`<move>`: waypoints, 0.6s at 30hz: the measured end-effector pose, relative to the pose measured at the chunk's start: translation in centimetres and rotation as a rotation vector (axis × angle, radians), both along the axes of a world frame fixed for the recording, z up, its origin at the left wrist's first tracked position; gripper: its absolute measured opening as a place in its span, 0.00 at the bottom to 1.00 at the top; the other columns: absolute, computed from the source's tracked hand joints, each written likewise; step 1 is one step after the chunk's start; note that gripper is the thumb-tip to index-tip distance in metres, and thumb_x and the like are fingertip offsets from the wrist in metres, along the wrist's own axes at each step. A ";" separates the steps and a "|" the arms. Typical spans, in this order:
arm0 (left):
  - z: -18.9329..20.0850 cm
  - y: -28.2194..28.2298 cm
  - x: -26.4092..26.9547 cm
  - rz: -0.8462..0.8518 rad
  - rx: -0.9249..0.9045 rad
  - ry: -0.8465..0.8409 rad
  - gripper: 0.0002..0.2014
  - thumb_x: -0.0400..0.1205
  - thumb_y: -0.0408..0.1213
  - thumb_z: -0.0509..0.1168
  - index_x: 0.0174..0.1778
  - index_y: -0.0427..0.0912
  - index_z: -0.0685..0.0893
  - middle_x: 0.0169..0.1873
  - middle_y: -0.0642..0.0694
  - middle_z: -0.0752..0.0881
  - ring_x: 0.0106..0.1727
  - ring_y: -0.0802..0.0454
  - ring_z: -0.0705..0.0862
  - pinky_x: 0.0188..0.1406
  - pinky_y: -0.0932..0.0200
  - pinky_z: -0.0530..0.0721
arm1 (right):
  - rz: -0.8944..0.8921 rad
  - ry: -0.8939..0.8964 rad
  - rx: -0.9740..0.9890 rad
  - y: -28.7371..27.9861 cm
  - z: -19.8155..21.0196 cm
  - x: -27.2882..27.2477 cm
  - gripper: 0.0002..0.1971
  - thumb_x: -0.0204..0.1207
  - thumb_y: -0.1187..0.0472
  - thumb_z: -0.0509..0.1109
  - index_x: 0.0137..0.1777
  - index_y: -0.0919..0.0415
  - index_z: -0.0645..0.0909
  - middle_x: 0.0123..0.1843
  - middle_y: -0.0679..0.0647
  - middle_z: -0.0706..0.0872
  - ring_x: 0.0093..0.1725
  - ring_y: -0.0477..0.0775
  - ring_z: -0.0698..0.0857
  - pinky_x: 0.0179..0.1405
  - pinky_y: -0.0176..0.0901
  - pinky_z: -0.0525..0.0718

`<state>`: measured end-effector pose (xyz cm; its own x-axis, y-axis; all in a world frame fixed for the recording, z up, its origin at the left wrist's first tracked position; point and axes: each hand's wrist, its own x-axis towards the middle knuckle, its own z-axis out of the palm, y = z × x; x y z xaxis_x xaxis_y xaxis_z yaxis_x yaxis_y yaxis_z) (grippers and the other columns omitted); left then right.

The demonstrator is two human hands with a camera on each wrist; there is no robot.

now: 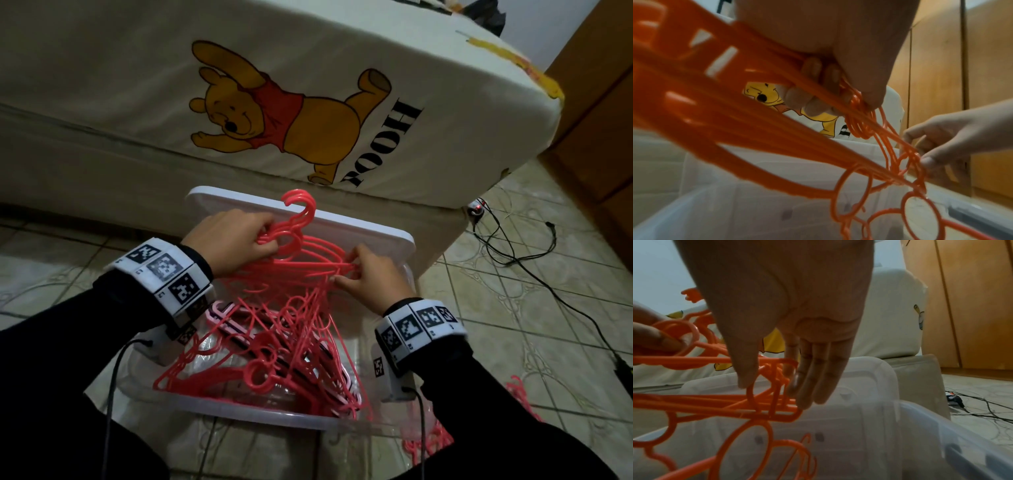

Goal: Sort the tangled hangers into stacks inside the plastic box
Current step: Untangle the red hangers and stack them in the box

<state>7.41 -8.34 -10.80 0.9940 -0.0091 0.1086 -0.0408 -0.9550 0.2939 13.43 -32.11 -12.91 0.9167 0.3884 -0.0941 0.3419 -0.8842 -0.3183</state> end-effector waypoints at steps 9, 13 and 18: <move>0.4 0.2 0.0 -0.008 0.046 0.011 0.10 0.80 0.54 0.63 0.37 0.56 0.72 0.33 0.54 0.82 0.33 0.53 0.78 0.26 0.60 0.64 | 0.132 -0.142 -0.033 -1.0 1.7 0.6 0.06 0.76 0.49 0.70 0.50 0.46 0.86 0.47 0.49 0.86 0.50 0.53 0.84 0.42 0.48 0.82; 0.7 0.3 0.0 0.006 0.021 -0.008 0.10 0.78 0.54 0.66 0.39 0.57 0.72 0.31 0.58 0.77 0.33 0.55 0.77 0.25 0.61 0.62 | 0.194 -0.158 0.032 -1.0 2.0 0.7 0.07 0.75 0.54 0.72 0.50 0.52 0.87 0.47 0.52 0.82 0.46 0.52 0.82 0.41 0.48 0.80; 0.6 0.5 0.1 0.040 -0.121 0.019 0.12 0.72 0.60 0.66 0.40 0.58 0.75 0.34 0.59 0.80 0.38 0.55 0.81 0.36 0.56 0.76 | 0.250 -0.110 0.148 -0.7 2.1 0.7 0.02 0.73 0.66 0.73 0.45 0.62 0.85 0.42 0.54 0.88 0.39 0.46 0.79 0.40 0.37 0.73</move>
<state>7.46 -7.82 -10.18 0.9952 0.0424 0.0880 0.0029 -0.9131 0.4078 14.12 -32.84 -10.80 0.7923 0.6056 0.0745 0.5828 -0.7149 -0.3864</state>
